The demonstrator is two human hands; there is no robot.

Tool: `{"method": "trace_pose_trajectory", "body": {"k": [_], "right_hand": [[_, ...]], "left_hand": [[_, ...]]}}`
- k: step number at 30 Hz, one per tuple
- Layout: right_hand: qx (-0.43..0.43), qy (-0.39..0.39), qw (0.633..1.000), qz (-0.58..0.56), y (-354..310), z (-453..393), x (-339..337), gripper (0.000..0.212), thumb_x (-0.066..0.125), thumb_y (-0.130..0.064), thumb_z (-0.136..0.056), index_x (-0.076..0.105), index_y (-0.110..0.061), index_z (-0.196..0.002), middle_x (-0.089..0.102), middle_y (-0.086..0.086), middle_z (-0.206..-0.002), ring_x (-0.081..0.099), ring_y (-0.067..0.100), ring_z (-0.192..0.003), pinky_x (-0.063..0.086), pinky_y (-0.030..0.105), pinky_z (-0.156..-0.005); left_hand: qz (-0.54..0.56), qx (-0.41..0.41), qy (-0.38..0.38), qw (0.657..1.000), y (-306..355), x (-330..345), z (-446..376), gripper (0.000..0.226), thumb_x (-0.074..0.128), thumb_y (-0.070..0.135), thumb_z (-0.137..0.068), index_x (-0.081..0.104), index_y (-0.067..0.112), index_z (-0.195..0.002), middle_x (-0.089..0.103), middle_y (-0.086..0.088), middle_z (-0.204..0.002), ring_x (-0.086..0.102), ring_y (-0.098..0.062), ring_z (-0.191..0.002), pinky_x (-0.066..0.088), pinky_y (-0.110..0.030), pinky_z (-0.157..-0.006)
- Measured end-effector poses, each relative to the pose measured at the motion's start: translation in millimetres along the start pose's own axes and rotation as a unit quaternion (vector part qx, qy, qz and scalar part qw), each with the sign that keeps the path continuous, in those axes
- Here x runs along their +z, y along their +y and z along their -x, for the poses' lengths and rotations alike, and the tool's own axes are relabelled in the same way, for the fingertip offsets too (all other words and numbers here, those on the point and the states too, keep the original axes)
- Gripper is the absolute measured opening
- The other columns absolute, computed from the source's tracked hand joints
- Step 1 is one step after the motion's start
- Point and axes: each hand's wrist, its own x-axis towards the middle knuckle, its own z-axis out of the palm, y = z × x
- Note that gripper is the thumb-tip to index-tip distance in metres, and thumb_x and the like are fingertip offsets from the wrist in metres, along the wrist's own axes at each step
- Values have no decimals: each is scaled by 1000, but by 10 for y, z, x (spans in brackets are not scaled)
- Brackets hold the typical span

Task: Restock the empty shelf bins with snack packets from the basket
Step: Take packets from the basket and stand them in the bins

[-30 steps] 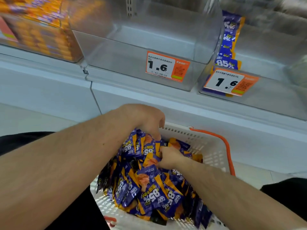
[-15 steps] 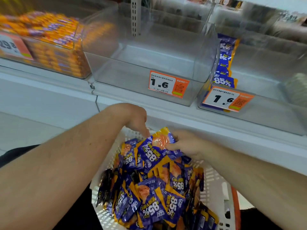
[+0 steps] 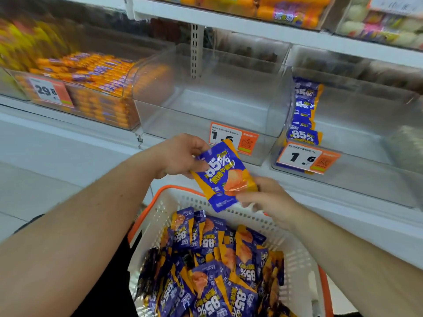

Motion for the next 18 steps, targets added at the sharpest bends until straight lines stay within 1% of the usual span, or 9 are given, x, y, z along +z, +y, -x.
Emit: {"method": "trace_pose_trajectory", "body": {"k": [3, 5, 7, 9, 11, 13, 15, 17, 18], "right_hand": [[-57, 81, 995, 23, -137, 29, -165, 17, 80, -17, -78, 68, -18, -90, 68, 0, -79, 59, 12, -69, 42, 23, -62], [-98, 80, 991, 50, -230, 57, -181, 18, 81, -19, -78, 68, -20, -91, 71, 1, -84, 63, 13, -74, 49, 27, -68], [-119, 66, 989, 64, -325, 89, -159, 14, 77, -14, -83, 68, -23, -90, 75, 0, -88, 69, 15, -83, 56, 37, -81], [-136, 66, 985, 85, -436, 123, -185, 20, 71, -6, -87, 69, -25, -93, 76, -4, -94, 72, 14, -90, 57, 43, -89], [-144, 63, 983, 91, -577, 157, -312, 28, 67, 1, -88, 68, -26, -95, 76, -5, -96, 72, 13, -92, 57, 43, -90], [-145, 47, 986, 73, -732, 202, -512, 32, 66, 5, -88, 67, -26, -95, 76, -4, -97, 72, 13, -92, 57, 41, -89], [-157, 36, 985, 69, -868, 259, -743, 34, 64, 8, -88, 66, -24, -100, 76, -4, -97, 73, 12, -92, 59, 37, -85], [-186, 53, 979, 63, -968, 316, -970, 35, 61, 10, -89, 65, -22, -101, 77, -7, -90, 73, 8, -83, 59, 26, -71], [-200, 77, 975, 59, -1000, 339, -1084, 35, 60, 10, -89, 65, -22, -99, 76, -9, -84, 72, 5, -76, 57, 22, -62]], "left_hand": [[-31, 31, 20, 999, 49, -20, 27, 19, 67, 6, -89, 65, 25, -92, 73, 3, -84, 68, -6, -66, 57, -24, -60], [-26, 46, 21, 998, 108, 23, 36, 20, 67, 8, -89, 64, 28, -91, 73, 7, -82, 68, -4, -66, 56, -24, -61], [-13, 62, 20, 998, 189, 98, 36, 20, 69, 8, -88, 64, 28, -92, 73, 7, -84, 69, -6, -70, 57, -25, -63], [10, 80, 38, 996, 296, 179, 27, 19, 70, 8, -87, 64, 25, -92, 74, 6, -83, 70, -8, -72, 58, -24, -62], [72, 93, 64, 991, 424, 250, -7, 17, 69, 5, -87, 65, 20, -92, 74, 2, -81, 70, -10, -70, 58, -26, -62], [141, 104, 82, 981, 580, 315, -63, 17, 69, 2, -86, 64, 15, -96, 74, -5, -83, 71, -14, -70, 59, -30, -63], [186, 119, 99, 970, 762, 393, -155, 19, 70, 5, -85, 63, 15, -100, 75, -5, -81, 71, -14, -70, 58, -29, -60], [203, 144, 119, 961, 952, 485, -276, 22, 70, 15, -88, 61, 16, -108, 76, -1, -84, 73, -14, -75, 56, -26, -58], [199, 160, 133, 958, 1037, 536, -344, 24, 68, 20, -89, 60, 15, -112, 76, -1, -87, 73, -13, -79, 57, -26, -61]]}}
